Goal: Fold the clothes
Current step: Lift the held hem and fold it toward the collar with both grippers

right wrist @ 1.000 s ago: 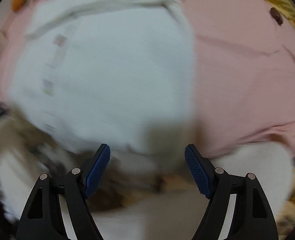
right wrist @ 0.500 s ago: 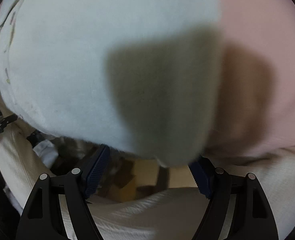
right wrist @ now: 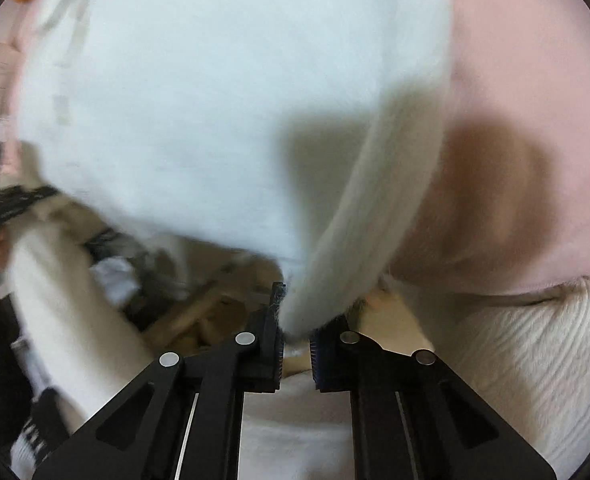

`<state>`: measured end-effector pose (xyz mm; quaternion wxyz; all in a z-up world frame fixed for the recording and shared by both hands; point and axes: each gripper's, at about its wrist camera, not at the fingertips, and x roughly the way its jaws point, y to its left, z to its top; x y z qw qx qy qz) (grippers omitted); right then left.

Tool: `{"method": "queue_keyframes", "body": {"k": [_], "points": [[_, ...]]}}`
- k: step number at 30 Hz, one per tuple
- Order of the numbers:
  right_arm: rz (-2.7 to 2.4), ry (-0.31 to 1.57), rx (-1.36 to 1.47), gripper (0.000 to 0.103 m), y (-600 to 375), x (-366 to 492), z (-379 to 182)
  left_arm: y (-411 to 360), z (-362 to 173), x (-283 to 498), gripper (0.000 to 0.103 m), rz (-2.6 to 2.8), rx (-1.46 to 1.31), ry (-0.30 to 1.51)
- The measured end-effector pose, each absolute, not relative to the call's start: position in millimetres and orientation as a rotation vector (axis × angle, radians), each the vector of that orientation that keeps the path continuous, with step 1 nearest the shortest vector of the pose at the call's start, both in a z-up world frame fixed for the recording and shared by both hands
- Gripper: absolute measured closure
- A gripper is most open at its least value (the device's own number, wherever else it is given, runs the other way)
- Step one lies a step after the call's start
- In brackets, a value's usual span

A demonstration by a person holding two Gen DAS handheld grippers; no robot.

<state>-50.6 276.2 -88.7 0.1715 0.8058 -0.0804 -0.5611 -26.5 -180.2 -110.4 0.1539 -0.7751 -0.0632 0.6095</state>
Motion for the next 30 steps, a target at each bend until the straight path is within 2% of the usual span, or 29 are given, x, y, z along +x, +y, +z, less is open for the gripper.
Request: {"method": "queue_keyframes", "body": {"k": [7, 13, 24, 30], "points": [[-1.606, -0.584, 1.939, 0.092, 296.1, -74.9, -28.3, -196.4, -42.0, -44.8, 0.094, 1.822, -1.918, -0.528], [-1.566, -0.919, 1.584, 0.092, 312.7, -112.7, 7.8, -214.2, 10.0, -96.2, 0.094, 1.904, -1.680, -0.759], [-1.624, -1.279, 1.262, 0.092, 340.4, -210.1, 31.8, -245.3, 26.7, -210.8, 0.094, 2.040, -1.475, -1.061], [-1.675, -1.415, 1.235, 0.092, 359.2, -284.4, 13.1, -257.7, 19.4, -292.9, 0.094, 2.108, -1.452, -1.152]]}}
